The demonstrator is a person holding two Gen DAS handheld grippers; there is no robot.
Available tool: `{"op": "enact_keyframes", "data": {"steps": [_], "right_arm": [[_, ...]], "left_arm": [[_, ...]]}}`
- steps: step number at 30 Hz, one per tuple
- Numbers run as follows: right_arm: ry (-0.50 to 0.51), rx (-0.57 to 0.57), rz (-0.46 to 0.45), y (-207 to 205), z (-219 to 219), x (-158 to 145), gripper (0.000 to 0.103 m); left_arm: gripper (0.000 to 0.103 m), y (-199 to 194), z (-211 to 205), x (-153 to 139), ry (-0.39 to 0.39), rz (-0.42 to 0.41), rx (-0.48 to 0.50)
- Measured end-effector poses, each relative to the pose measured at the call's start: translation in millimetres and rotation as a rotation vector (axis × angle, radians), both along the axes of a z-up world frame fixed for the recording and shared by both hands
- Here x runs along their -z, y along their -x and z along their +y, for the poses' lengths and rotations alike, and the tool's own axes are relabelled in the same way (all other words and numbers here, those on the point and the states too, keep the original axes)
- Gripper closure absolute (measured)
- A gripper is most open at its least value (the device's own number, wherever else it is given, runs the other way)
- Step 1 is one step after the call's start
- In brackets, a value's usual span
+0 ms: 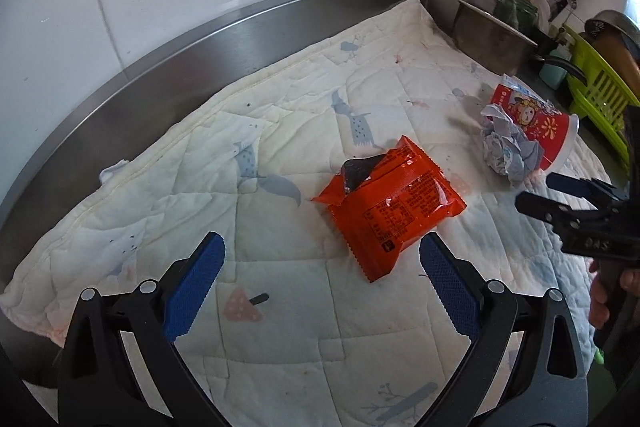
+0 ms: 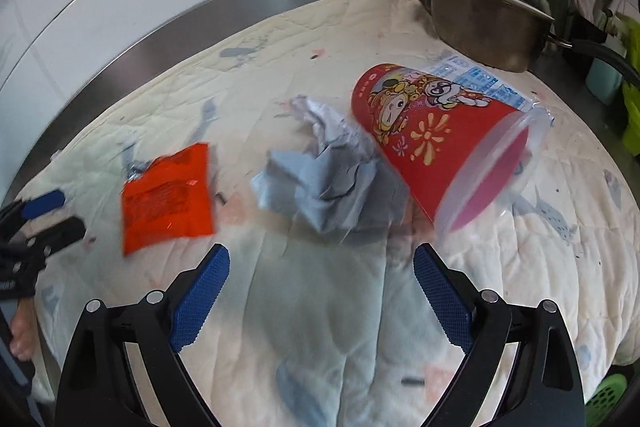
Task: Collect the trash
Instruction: 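Grasp the crumpled tissue with the right tool while the left tool grasps the orange snack bag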
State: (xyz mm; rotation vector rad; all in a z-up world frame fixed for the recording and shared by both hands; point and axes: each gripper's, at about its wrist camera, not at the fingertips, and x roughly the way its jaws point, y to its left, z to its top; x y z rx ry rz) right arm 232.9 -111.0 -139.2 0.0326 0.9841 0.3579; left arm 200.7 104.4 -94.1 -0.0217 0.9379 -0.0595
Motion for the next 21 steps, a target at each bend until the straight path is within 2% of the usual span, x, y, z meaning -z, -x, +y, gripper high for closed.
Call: {"op": "enact_keyframes", "data": {"steps": [7,8,10,11,12,15,18,20,21], "right_arm": [[-0.061,0.045,0.000,-17.3,-0.9,2.6,0.015],[-0.066,0.048,-0.004,-18.2,-0.6,2.8,0.018],[-0.080,0.050,-0.011,-20.0,0.1,2.8,0.037],[-0.085,0.055,-0.010,-21.0,0.1,3.2,0.041],[-0.086,0.058,-0.008,-21.6,0.0,3.7,0.049],[-0.100,0.050,-0.020,-19.6,-0.6,3.2,0.058],[-0.085,0.025,-0.044,-14.2,1.9,0.0,0.063],[-0.067,0.009,-0.062,-10.1,4.0,-2.8,0.064],[-0.060,0.000,-0.070,-7.3,5.2,-4.3,0.065]], "left_arm": [[0.006,-22.8,-7.7,2.9,0.030,0.002,0.056],[0.006,-27.3,-8.8,4.0,0.035,0.002,0.064],[0.008,-35.7,-11.0,7.0,0.038,0.005,0.073],[0.009,-39.6,-11.5,8.1,0.038,0.007,0.074],[0.010,-43.5,-11.7,9.7,0.050,0.013,0.084],[0.018,-53.2,-10.3,15.6,0.075,0.031,0.099],[0.032,-61.3,-3.3,23.1,0.125,0.053,0.098],[0.049,-63.9,1.6,27.2,0.161,0.060,0.100],[0.052,-64.9,3.8,29.2,0.174,0.063,0.101]]}}
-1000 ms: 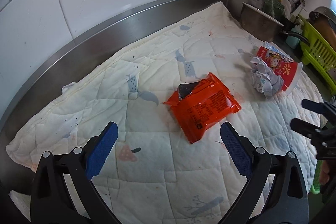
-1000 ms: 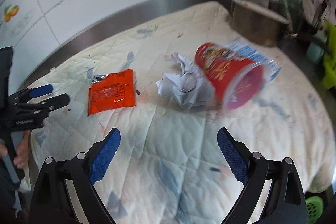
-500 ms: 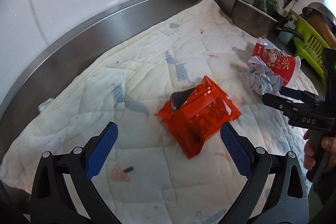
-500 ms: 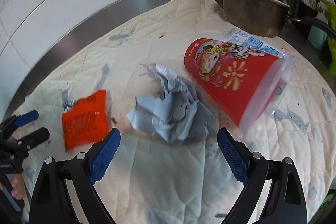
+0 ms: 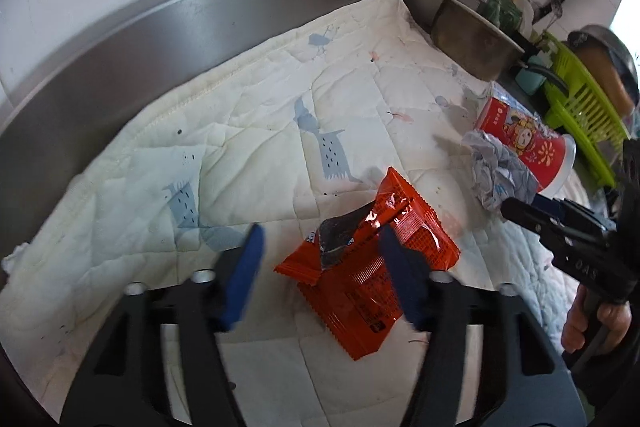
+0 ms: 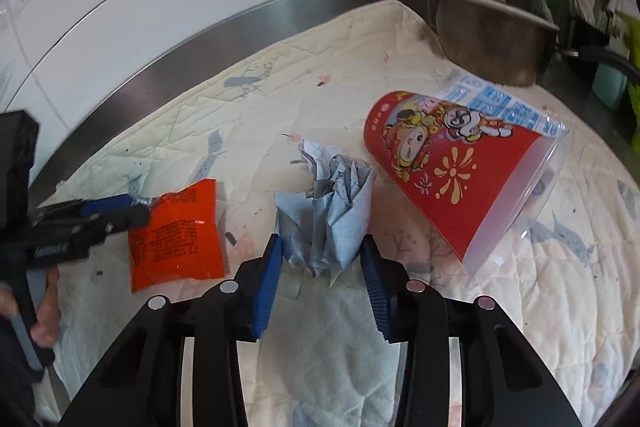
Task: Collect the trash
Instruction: 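Grasp the crumpled tissue with the right tool while the left tool grasps the orange snack bag, then carry the tissue and orange bag over the green basket and open both tools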
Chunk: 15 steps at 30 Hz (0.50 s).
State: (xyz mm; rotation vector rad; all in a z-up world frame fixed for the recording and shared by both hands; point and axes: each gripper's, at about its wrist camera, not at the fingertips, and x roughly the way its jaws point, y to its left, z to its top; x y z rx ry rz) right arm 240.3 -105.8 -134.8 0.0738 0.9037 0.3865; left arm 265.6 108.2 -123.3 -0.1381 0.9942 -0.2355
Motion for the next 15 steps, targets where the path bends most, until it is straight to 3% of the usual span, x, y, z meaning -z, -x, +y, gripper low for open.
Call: {"op": "enact_keyframes", "data": {"steps": [1,6,11,15], "right_arm": [[0.004,-0.006,-0.005,2.3,0.7,-0.9,0.071],[0.026,-0.032,-0.020,13.5,4.7,-4.7,0.074],[0.024,-0.046,-0.039,29.2,1.9,-14.6,0.079],[0.016,-0.051,-0.055,47.5,-6.3,-25.9,0.079]], "left_arm": [[0.059,-1.0,1.1,2.0,0.008,0.002,0.002],[0.092,-2.8,-2.6,8.3,0.014,0.002,0.024],[0.103,7.0,-8.0,2.9,-0.023,-0.027,0.014],[0.103,21.3,-11.3,-9.9,-0.051,-0.052,0.000]]}}
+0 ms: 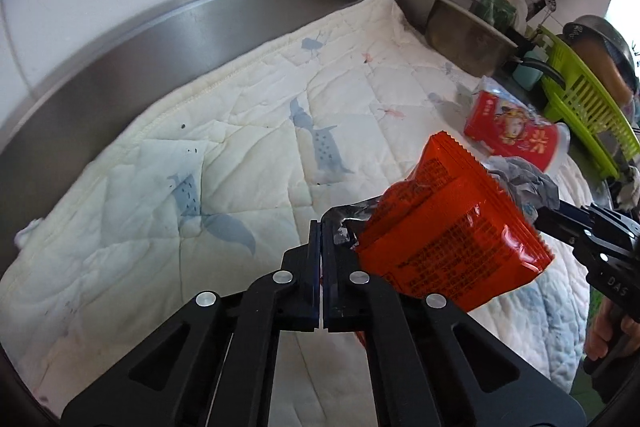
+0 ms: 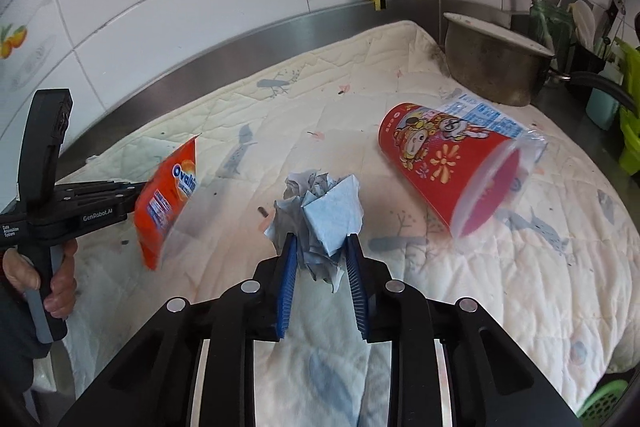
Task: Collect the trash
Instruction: 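Carry the tissue and orange bag over the green basket and open both tools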
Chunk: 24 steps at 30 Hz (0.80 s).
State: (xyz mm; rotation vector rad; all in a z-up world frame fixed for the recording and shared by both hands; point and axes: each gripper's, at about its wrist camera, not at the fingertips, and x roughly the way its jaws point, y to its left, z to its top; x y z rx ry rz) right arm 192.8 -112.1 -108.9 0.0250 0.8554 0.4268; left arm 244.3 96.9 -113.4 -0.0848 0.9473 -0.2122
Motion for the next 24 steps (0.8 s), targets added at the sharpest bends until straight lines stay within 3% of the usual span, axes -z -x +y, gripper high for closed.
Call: {"op": "enact_keyframes", "data": {"steps": [5,11,17,24], "right_arm": [[-0.011,0.006,-0.026,29.2,-18.8,-18.4,0.079],[-0.015,0.062,-0.056,71.5,-59.1,-41.4,0.079],[0.008,0.213,-0.065,125.1,-131.4,-55.1,0.079],[0.108,0.426,-0.027,188.0,-218.8,-45.0,0.079]], "left_arm": [[0.103,23.6,-8.2,-26.9,-0.003,-0.049,0.001],[0.103,53.3,-44.6,-63.4,0.002,-0.111,0.077],[0.103,77.8,-104.2,-81.3,0.010,-0.138,0.205],[0.103,106.7,-194.1,-86.8,0.034,-0.147,0.397]]}}
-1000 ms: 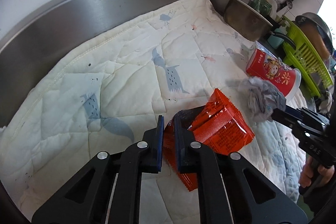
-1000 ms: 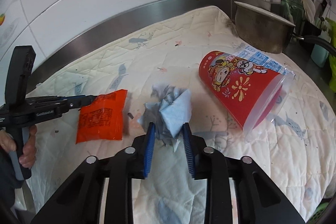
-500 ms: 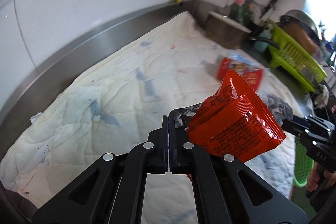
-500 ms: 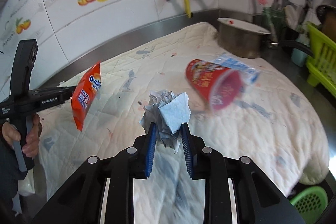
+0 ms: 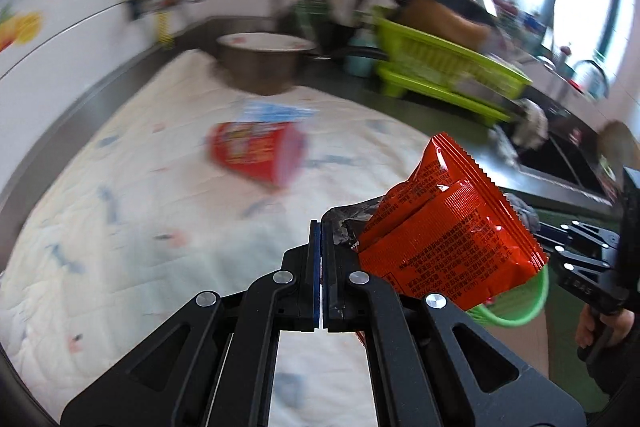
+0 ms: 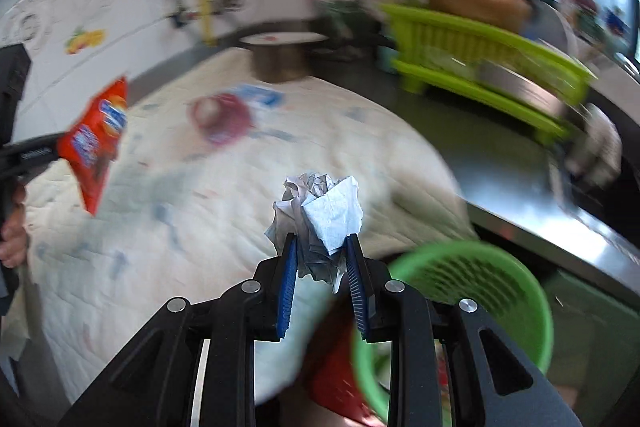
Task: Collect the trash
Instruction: 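Carry the tissue and orange bag over the green basket and open both tools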
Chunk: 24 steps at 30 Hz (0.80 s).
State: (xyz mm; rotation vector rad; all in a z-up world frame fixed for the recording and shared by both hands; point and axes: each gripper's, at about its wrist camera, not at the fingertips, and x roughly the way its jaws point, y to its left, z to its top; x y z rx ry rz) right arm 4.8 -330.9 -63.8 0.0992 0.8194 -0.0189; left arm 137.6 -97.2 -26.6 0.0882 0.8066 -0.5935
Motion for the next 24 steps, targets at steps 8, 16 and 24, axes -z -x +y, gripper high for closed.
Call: {"op": "enact_keyframes", "data": {"steps": [8,16,24], "right_arm": [[0.034,0.204,0.083,39.0,-76.9,22.9,0.060],[0.013,0.309,0.059,77.1,-106.4,18.7,0.043],[0.008,0.379,-0.016,118.2,-119.7,-8.2,0.031]], "left_arm": [[0.103,34.7,-105.5,7.3,0.003,0.025,0.212],[0.103,63.5,-184.9,21.7,-0.034,0.058,0.346],[0.103,72.6,-240.6,41.5,-0.066,0.106,0.406]]}}
